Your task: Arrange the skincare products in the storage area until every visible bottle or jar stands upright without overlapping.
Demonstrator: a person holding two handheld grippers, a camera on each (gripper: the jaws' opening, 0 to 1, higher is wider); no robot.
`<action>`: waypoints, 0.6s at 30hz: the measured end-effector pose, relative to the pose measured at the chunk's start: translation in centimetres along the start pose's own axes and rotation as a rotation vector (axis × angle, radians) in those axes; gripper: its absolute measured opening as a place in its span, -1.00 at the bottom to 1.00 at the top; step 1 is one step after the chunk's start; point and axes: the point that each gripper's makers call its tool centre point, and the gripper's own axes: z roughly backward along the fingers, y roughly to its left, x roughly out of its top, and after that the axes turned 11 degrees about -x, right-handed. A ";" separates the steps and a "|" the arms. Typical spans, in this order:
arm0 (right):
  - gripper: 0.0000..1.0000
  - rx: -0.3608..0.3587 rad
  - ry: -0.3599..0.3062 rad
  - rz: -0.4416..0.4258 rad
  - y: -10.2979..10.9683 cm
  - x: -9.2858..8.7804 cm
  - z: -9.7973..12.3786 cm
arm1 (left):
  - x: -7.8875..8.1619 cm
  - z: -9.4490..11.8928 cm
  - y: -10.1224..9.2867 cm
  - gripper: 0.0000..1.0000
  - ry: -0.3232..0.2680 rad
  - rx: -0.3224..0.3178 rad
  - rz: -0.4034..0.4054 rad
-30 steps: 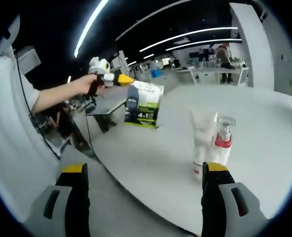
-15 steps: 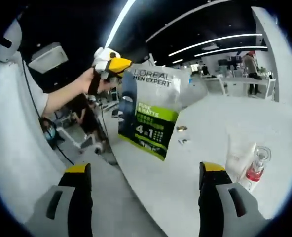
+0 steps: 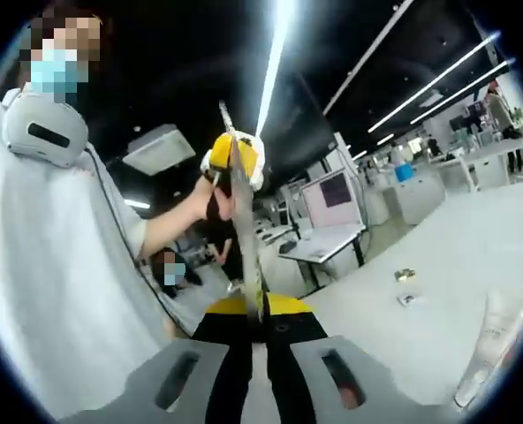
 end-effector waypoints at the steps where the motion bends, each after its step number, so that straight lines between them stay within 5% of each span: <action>1: -0.96 0.004 -0.001 -0.015 0.2 -0.1 0.0 | 0.0 0.1 0.0 -0.99 -0.001 0.003 -0.003; 6: -0.98 -0.005 0.000 -0.130 1.0 -0.1 -0.2 | 0.4 0.6 0.7 -0.98 -0.026 0.039 -0.150; 9: -0.98 0.009 -0.044 -0.242 1.4 0.9 -0.2 | -1.7 1.0 1.8 -0.87 0.074 0.088 -0.195; 12: -0.98 0.015 -0.112 -0.345 1.3 2.4 0.2 | -3.9 1.1 3.0 -0.45 0.111 0.119 -0.178; 18: -0.98 0.023 -0.006 -0.396 1.5 1.5 0.1 | -5.8 1.1 2.9 -0.63 -0.003 0.054 -0.037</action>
